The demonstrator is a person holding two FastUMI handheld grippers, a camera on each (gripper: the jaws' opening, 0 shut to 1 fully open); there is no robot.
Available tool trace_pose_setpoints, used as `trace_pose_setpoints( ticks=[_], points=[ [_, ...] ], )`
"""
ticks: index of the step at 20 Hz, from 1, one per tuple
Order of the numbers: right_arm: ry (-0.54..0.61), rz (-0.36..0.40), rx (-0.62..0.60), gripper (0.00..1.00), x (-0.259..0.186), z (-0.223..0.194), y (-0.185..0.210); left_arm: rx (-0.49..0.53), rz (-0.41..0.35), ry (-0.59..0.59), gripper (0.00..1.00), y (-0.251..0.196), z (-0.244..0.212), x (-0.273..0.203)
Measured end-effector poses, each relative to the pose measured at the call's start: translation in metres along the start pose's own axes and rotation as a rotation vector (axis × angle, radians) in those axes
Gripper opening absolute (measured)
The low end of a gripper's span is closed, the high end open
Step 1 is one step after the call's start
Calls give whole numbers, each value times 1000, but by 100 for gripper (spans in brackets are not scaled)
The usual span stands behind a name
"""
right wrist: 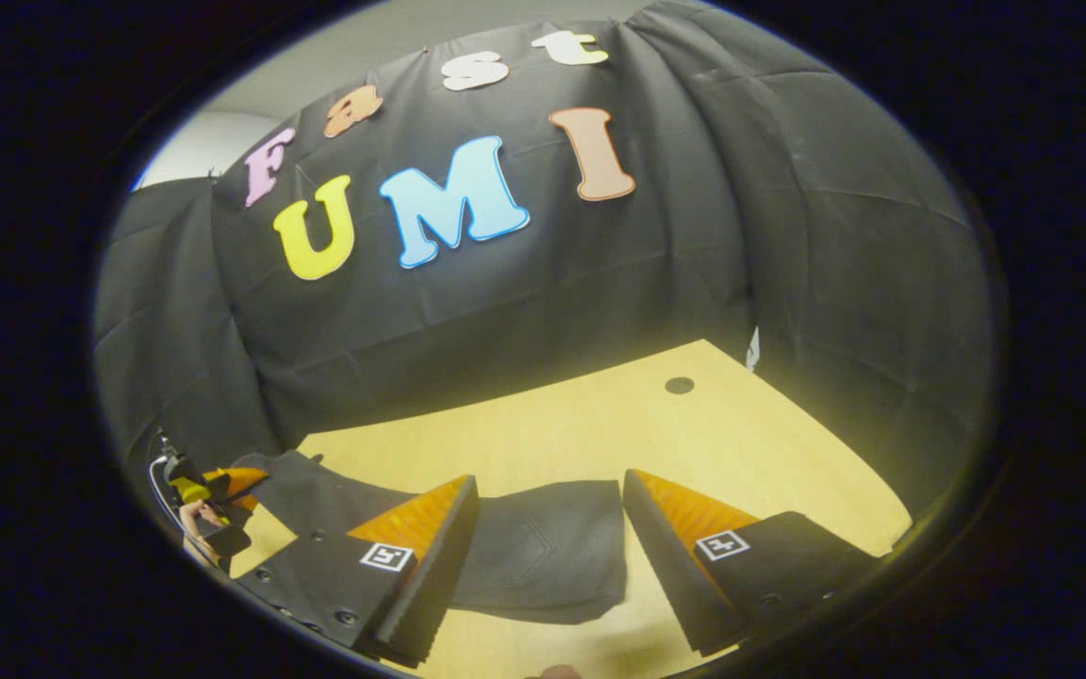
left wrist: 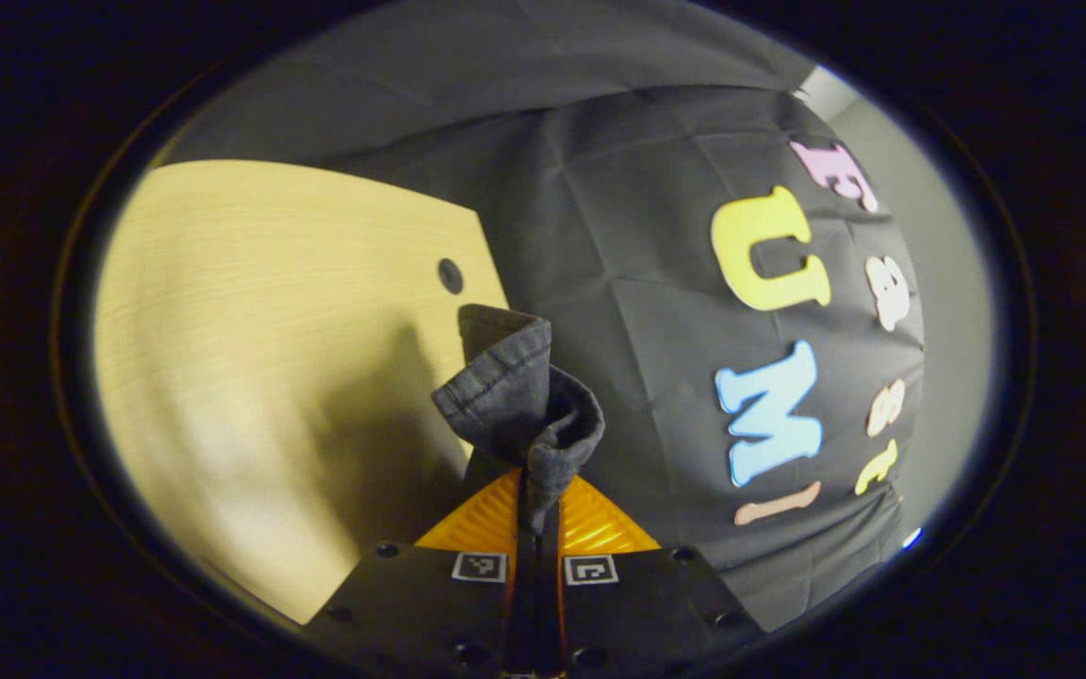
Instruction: Grasp the waist and the cuffs of the jeans and fold them to make the two legs overlap; first hold the waist and fold one-third of the jeans toward the cuffs, then hold the cuffs and fold the remaining one-third in the same direction to finish folding.
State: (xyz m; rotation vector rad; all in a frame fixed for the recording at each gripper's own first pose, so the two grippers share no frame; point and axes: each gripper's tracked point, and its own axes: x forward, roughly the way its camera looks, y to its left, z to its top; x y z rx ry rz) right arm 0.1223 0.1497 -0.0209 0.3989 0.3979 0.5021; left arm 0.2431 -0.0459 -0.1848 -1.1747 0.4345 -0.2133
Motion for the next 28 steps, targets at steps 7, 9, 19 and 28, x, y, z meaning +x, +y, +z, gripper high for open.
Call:
trace_pose_setpoints(
  ticks=[7,9,19,28],
  points=[
    [10,95,-28,93,2,9,-4,328,-143,158,8,-139,-150,-10],
    [16,120,-27,93,1,10,-8,442,-151,235,8,-148,-213,-9],
    [88,217,-60,92,-13,-14,-38,813,51,476,8,-40,-414,41],
    [82,224,-50,92,-15,-6,-43,754,41,468,34,-37,-426,23]
  ],
)
